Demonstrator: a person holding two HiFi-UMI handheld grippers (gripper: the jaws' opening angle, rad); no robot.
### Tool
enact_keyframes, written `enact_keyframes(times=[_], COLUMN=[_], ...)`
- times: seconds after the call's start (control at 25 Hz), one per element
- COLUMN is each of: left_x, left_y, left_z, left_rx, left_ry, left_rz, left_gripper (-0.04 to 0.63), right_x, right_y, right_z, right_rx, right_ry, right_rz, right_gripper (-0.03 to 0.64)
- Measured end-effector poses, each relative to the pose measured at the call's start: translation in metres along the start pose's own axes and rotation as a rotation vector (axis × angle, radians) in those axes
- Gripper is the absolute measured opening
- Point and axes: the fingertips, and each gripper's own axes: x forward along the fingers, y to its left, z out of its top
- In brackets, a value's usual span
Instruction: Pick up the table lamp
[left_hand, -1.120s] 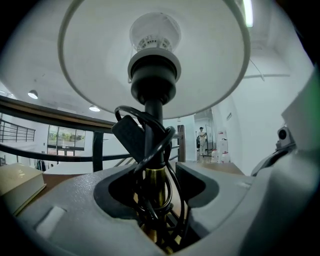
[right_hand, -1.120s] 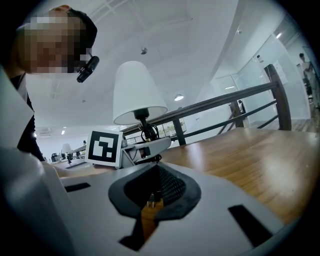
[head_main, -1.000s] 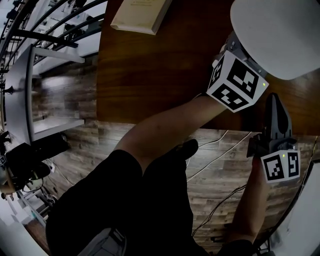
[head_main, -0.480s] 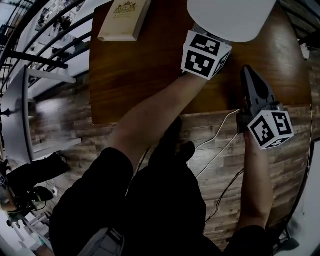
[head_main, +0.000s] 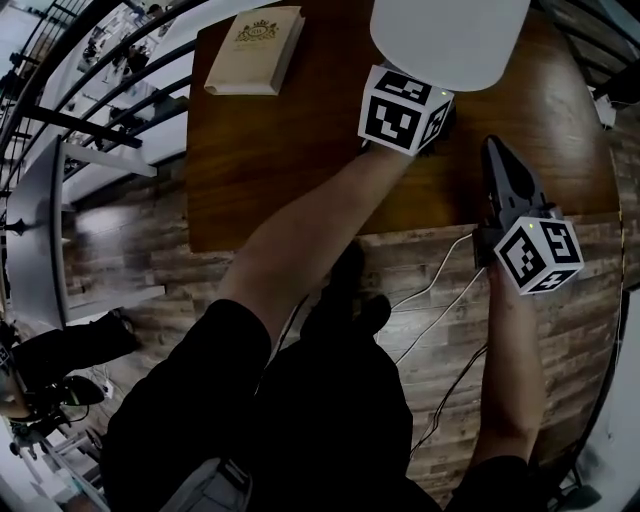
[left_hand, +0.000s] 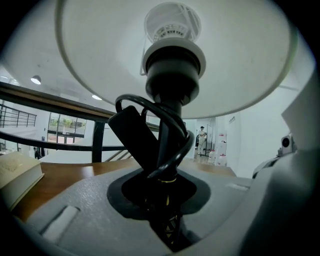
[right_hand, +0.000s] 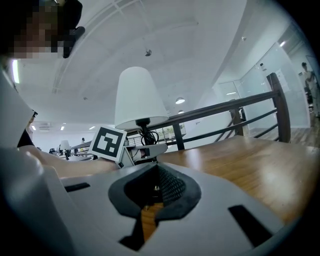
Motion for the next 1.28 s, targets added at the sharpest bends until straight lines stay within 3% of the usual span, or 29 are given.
enact_keyframes(times=[0.24, 0.52, 0.72, 0.92, 1.28], left_x=[0.001, 0.01, 0.007, 0.005, -0.021], left_y=[-0.006, -0.01, -0.009, -0.015, -0.019], left_z=[-0.002, 0.004, 0.014, 0.016, 0.051], left_rx=[0.007, 0.057, 0.022, 0.039, 0.002], left_ry=[0.028, -0.005, -0.027, -0.002, -0.03], left_rz=[-0.031, -0.053, -0.059, -0.088, -0.16], left_gripper=[0.083, 0.086, 0.047, 0.035, 0.029], right_x=[0.005, 0.015, 0.016, 0.009, -0.004], right_y=[0.0, -0.004, -0.009, -0.013, -0.006], right_z=[0.0, 0.002, 0.0, 0.004, 0.044], right_rx=[0.019, 0.038, 0.04, 0.067, 0.073], right_ry=[0.007, 0.003, 0.009, 0.006, 0.003], right_rz=[0.004, 0.002, -0.008, -0.038, -0.071], right_gripper=[0.012, 0.013, 0.012, 0.012, 0.012])
